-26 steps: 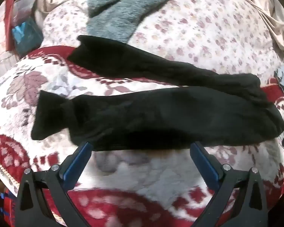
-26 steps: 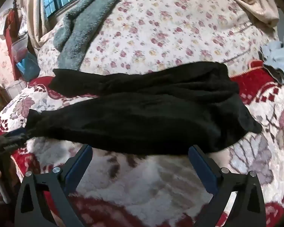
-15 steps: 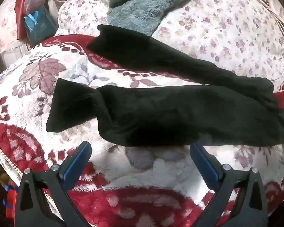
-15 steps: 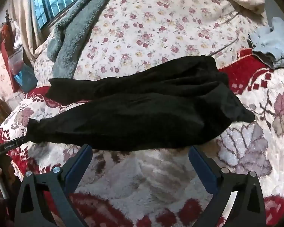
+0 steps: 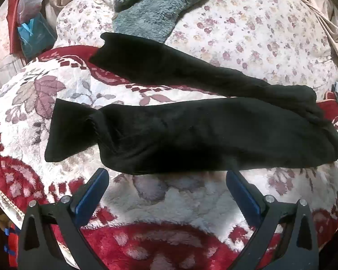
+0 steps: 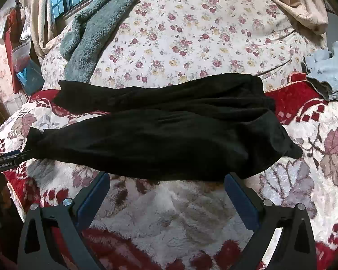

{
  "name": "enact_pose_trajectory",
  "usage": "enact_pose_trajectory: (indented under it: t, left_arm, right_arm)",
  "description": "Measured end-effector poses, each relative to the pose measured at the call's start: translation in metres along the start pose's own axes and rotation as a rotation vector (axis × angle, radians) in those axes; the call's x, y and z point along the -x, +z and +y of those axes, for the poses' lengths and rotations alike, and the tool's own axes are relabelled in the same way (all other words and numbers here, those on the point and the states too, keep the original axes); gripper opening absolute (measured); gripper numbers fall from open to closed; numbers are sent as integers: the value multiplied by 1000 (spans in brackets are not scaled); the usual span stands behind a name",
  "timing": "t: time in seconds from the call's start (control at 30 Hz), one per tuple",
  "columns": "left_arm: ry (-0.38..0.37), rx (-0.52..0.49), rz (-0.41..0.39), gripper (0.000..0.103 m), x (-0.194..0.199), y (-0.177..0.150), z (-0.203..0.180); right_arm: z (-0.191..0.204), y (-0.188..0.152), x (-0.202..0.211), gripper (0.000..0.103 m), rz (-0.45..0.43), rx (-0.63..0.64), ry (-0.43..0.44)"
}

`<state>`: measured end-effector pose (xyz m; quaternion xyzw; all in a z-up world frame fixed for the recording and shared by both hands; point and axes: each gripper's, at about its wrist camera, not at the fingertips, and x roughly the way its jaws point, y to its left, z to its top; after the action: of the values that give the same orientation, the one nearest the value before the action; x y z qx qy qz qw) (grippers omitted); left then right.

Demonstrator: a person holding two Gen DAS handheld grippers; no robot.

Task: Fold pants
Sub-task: 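Move both grippers over the black pants toward the waistband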

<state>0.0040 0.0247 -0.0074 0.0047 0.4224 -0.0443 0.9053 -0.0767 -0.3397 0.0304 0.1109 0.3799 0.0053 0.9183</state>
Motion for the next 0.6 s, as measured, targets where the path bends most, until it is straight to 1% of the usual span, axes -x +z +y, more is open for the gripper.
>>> enact_pose_trajectory:
  t: [0.07, 0.13, 0.2, 0.33, 0.47, 0.57, 0.6]
  left_arm:
    - [-5, 9, 4, 103, -1, -1, 2]
    - [-26, 18, -7, 103, -1, -2, 5]
    - [-30, 24, -26, 103, 2, -3, 6]
    - [-29, 15, -35, 103, 2, -2, 5]
    - [-26, 16, -38, 103, 2, 0, 6]
    - [-21, 28, -36, 103, 1, 0, 8]
    - [-19, 31, -36, 103, 1, 0, 9]
  right_arm:
    - [0, 0, 1, 103, -2, -4, -3]
    - [-2, 1, 1, 103, -5, -9, -4]
    - [-3, 2, 1, 103, -4, -11, -10]
    - [-3, 1, 2, 103, -9, -15, 6]
    - [-3, -1, 5, 103, -38, -36, 64]
    - [-3, -1, 4, 103, -49, -48, 82]
    - [-3, -1, 4, 103, -53, -50, 112]
